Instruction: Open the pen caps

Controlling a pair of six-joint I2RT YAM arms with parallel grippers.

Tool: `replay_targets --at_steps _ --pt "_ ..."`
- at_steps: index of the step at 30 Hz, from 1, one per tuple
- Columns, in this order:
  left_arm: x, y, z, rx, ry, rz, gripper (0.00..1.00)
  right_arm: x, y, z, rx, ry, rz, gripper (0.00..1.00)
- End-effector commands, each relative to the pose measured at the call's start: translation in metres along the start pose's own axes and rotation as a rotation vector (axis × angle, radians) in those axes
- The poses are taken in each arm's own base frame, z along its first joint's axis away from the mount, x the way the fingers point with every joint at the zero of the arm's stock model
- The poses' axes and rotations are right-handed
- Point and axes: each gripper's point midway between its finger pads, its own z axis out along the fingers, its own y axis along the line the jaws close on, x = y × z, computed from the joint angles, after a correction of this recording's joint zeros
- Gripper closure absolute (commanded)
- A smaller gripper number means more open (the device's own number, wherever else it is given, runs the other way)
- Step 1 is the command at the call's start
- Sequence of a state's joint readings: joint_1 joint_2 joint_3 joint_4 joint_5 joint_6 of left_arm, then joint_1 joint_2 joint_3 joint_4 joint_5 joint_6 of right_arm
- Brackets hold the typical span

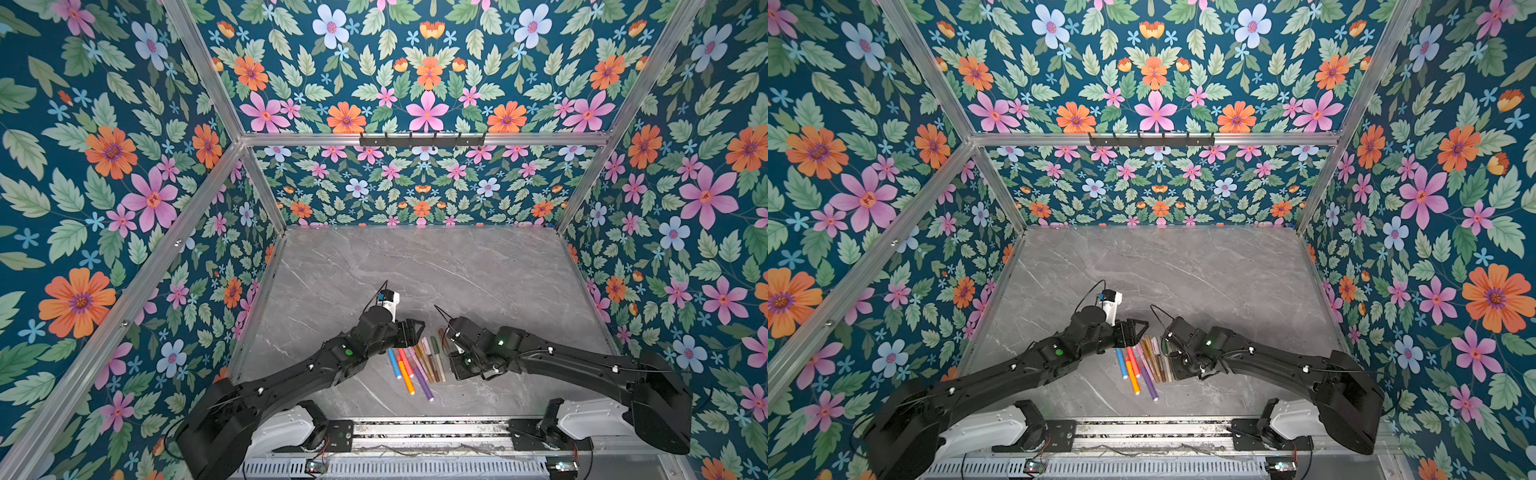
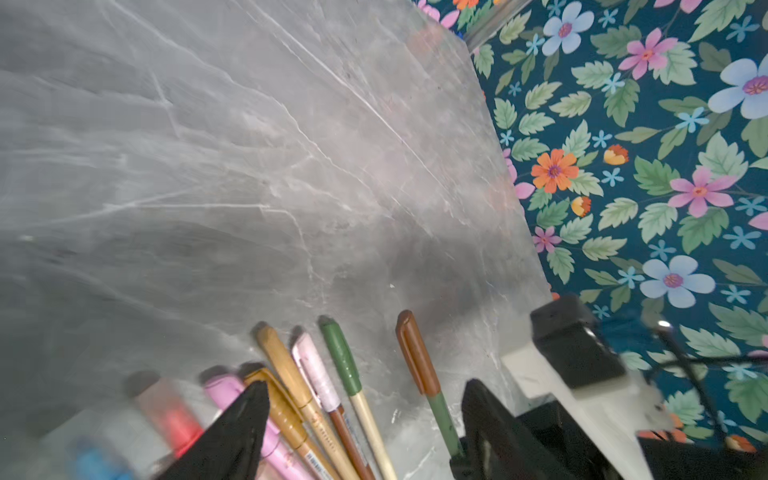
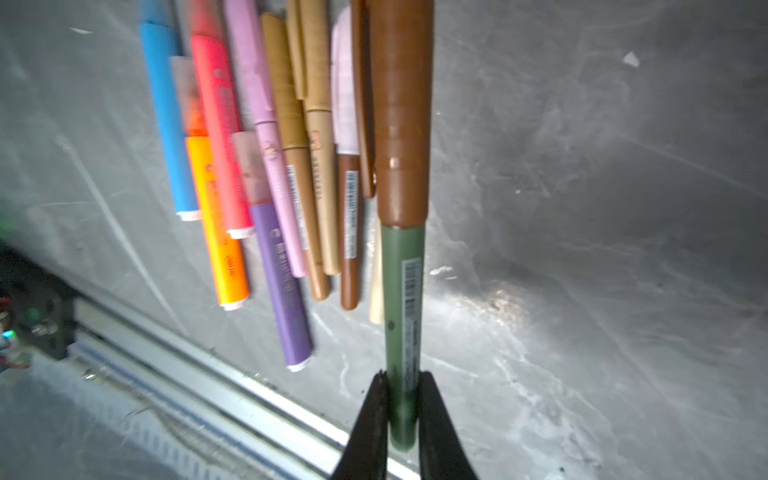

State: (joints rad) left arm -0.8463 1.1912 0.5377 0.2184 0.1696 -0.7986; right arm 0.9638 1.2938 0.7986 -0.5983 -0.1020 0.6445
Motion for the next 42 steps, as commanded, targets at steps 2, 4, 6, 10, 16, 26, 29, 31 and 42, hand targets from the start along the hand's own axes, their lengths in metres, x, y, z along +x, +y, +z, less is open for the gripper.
replay_targets --at_steps 2,4,6,10,16,26,29,31,42 --pt "0.0 -0.042 0.011 0.231 0.015 -0.092 0.27 0.005 0.019 -0.012 -0.115 0.012 0.006 0.86" --pt "0.002 -0.047 0.016 0.269 0.025 -0.118 0.3 0.005 0.024 -0.017 -0.154 0.0 0.022 0.85" --pt "0.005 -0.053 0.02 0.298 0.036 -0.129 0.33 0.004 0.028 -0.021 -0.178 -0.012 0.03 0.85" --pt "0.011 -0.057 0.025 0.326 0.061 -0.142 0.38 0.003 0.032 -0.026 -0.203 -0.024 0.034 0.85" --pt "0.017 -0.06 0.027 0.347 0.077 -0.152 0.49 -0.001 0.036 -0.029 -0.214 -0.033 0.031 0.85" --pt "0.024 -0.07 0.028 0.408 0.107 -0.147 0.76 -0.006 0.036 -0.031 -0.205 -0.046 0.035 0.85" --pt "0.024 -0.076 0.027 0.448 0.113 -0.145 0.92 -0.006 0.034 -0.031 -0.198 -0.047 0.039 0.85" --pt "0.024 -0.08 0.027 0.47 0.116 -0.144 1.0 -0.007 0.032 -0.032 -0.192 -0.054 0.045 0.78" --pt "0.023 -0.084 0.028 0.48 0.112 -0.157 1.0 -0.029 0.026 -0.041 -0.151 -0.14 0.079 0.66"
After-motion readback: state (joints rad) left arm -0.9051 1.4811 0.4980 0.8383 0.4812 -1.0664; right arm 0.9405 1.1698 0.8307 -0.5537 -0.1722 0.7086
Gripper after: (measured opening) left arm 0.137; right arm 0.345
